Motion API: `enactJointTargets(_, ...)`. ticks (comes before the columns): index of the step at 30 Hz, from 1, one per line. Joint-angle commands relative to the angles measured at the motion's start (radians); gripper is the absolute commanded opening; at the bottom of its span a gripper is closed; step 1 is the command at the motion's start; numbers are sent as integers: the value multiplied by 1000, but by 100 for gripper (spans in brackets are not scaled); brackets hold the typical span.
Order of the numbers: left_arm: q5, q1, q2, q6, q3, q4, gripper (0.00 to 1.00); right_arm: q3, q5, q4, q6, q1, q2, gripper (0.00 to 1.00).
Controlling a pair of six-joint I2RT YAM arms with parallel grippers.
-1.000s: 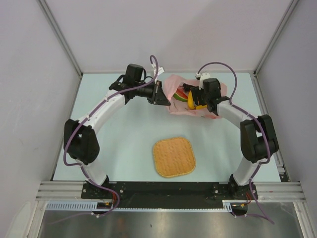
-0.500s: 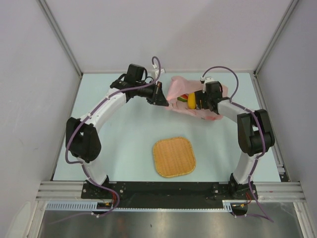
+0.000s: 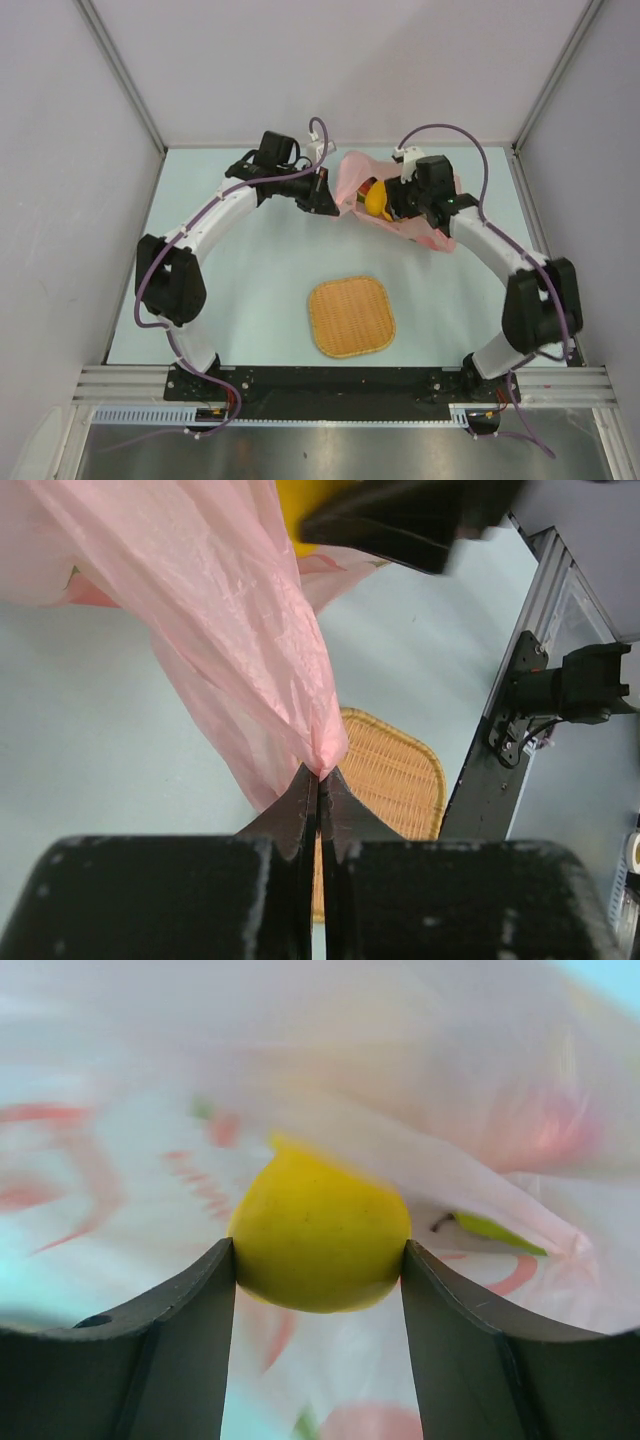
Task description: Take the fake fruits out of the plastic bag
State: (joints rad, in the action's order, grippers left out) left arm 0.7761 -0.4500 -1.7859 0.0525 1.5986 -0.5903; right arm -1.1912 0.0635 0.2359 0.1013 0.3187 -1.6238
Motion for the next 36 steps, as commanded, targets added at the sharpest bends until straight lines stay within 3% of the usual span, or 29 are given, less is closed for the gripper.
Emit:
enactJointTargets(1,12,-7,26,18,21,44,0,-27,71,86,41,63,232,27)
enactJointTargets(8,-34,-7,26,23,11,43,0,60,199,241,135,183,487,24)
enactJointTargets(14,-41,-6,59,30,-25,29,0,197,263,270,179,382,593,24)
enactJointTargets(20,-38,-4,82,40,-81,47,0,245,263,197,176,486,495,24)
enactJointTargets(26,-60,-3,106,34,-98,61,0,289,164,51,55,620,369,23)
enactJointTargets(36,-87,-3,183,12,-164,66,0,335,95,-133,-6,658,199,23)
